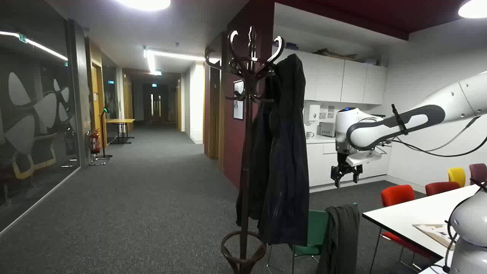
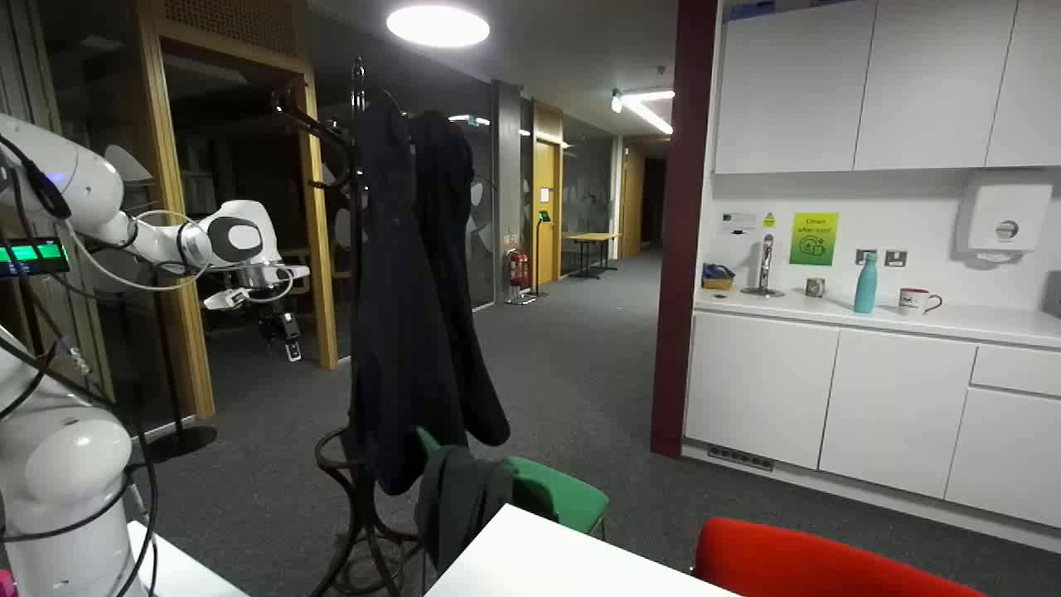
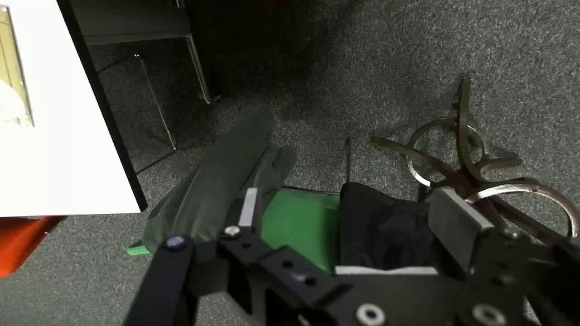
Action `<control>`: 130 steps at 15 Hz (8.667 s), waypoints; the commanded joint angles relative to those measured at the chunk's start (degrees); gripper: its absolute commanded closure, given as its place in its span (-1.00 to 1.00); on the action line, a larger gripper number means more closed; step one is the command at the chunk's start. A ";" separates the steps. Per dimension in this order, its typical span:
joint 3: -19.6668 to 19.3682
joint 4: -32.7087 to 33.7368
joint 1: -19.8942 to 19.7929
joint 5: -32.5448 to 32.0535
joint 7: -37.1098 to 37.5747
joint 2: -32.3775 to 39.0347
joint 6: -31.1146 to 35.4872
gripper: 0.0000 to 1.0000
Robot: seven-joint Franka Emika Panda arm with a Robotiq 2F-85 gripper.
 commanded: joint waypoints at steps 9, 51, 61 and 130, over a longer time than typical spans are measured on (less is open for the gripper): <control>0.31 3.57 1.70 -5.04 0.54 0.52 3.57 -1.00; 7.32 63.09 9.09 -79.13 40.90 27.53 21.60 -1.00; 6.38 78.27 16.19 -82.99 40.17 38.41 22.75 -1.00; 15.00 90.43 32.56 -76.08 23.03 40.15 -14.70 -1.00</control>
